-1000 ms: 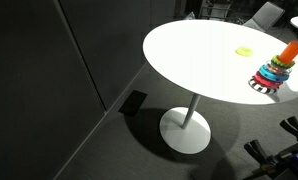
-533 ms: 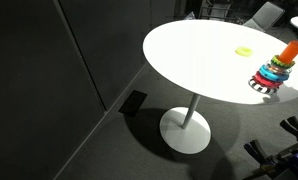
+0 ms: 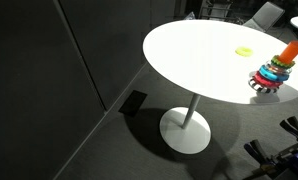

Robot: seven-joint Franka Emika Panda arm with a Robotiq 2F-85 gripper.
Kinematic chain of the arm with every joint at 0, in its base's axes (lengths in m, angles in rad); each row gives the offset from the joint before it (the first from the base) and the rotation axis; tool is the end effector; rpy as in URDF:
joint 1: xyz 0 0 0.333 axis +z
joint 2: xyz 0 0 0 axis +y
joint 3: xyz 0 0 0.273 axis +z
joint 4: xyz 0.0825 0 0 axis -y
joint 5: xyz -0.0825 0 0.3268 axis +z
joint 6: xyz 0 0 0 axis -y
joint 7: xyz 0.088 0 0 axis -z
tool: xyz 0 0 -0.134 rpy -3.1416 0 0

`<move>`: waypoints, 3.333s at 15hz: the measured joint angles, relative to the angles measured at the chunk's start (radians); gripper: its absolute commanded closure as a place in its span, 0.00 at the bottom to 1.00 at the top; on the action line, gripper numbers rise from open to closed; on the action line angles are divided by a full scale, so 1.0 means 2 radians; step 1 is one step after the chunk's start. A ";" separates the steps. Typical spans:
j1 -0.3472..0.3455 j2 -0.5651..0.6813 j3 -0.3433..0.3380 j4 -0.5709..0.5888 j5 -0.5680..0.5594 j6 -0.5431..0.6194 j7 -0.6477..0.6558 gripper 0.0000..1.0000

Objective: Pick up the green ring from the stack and put it on the table

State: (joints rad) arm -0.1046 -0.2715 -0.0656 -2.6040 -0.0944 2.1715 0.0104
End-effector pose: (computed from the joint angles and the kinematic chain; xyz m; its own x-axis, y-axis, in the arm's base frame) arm 0.3592 -0.0662 0.3058 0.9797 -0.1195 -0.1612 -0.1125 -0.9923 0.0524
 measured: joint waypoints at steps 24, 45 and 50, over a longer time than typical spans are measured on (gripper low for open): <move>0.001 0.005 -0.019 -0.059 0.001 0.158 -0.002 0.00; 0.013 0.044 -0.022 -0.059 0.069 0.238 -0.039 0.00; 0.013 0.045 -0.026 -0.059 0.074 0.240 -0.046 0.00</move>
State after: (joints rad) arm -0.0786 -0.1814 -0.1177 -2.7217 0.0532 2.6516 -0.0815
